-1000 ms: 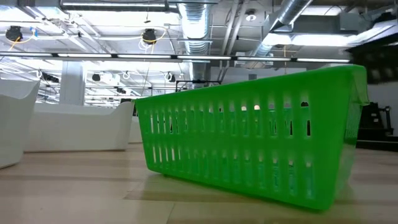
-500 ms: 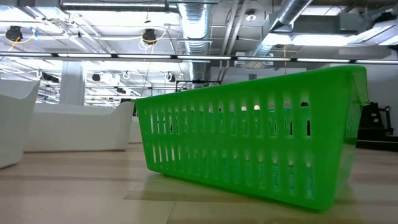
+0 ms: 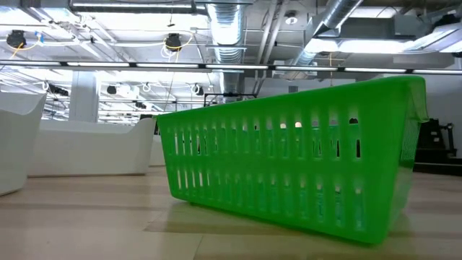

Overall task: Stack baskets by color
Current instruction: Stack the middle black bin on the bottom black bin, then stack the top black bin on the bottom black bin

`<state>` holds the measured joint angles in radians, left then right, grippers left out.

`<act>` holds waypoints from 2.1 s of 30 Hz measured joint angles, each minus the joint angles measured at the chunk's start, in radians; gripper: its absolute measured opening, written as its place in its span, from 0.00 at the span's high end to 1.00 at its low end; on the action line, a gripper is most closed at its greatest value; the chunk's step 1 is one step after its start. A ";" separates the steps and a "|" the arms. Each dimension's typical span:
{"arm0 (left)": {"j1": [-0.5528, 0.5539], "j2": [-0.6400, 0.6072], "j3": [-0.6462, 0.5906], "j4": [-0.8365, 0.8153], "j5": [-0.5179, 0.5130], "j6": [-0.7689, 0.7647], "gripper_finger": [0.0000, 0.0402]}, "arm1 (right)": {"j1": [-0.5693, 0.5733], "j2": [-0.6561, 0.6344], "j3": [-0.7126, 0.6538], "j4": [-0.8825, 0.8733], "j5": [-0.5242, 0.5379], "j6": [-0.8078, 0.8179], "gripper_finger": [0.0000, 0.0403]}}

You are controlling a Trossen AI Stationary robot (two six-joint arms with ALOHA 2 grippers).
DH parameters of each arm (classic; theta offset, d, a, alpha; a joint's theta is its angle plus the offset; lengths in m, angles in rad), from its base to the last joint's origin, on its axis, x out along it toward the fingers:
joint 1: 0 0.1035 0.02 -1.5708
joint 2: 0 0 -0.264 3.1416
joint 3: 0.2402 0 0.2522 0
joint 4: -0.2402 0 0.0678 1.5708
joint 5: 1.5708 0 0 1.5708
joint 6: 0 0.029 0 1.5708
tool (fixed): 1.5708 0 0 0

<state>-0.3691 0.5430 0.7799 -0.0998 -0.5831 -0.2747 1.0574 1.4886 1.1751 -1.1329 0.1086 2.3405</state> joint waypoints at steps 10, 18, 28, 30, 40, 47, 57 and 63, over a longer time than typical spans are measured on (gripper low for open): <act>0.000 0.000 0.000 0.000 0.000 -0.014 0.37 | -0.029 0.023 0.000 0.000 -0.010 -0.019 0.96; 0.000 0.000 0.000 0.000 0.000 -0.014 0.37 | -0.053 0.023 0.000 0.002 -0.010 -0.038 0.81; 0.000 0.000 0.000 0.000 0.000 0.000 0.37 | -0.072 0.011 0.005 0.040 0.010 -0.044 0.68; 0.000 0.000 0.000 0.000 0.014 0.000 0.37 | -0.105 -0.010 0.016 0.040 0.076 -0.046 0.67; 0.000 0.000 0.000 -0.061 0.051 -0.015 0.37 | -0.555 -0.208 0.070 0.034 0.375 -0.751 0.66; 0.000 0.000 0.000 -0.135 0.050 -0.068 0.37 | -0.962 -0.177 0.070 0.017 0.348 -1.488 0.66; 0.000 0.000 0.000 -0.236 0.050 -0.080 0.37 | -1.221 0.037 0.049 -0.133 0.261 -1.892 0.39; 0.000 0.000 0.000 -0.270 0.048 -0.081 0.37 | -1.280 0.046 -0.094 -0.059 0.279 -1.963 0.38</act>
<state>-0.3689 0.5430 0.7795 -0.3698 -0.5346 -0.3553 -0.2223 1.5349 1.0812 -1.1915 0.3871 0.3772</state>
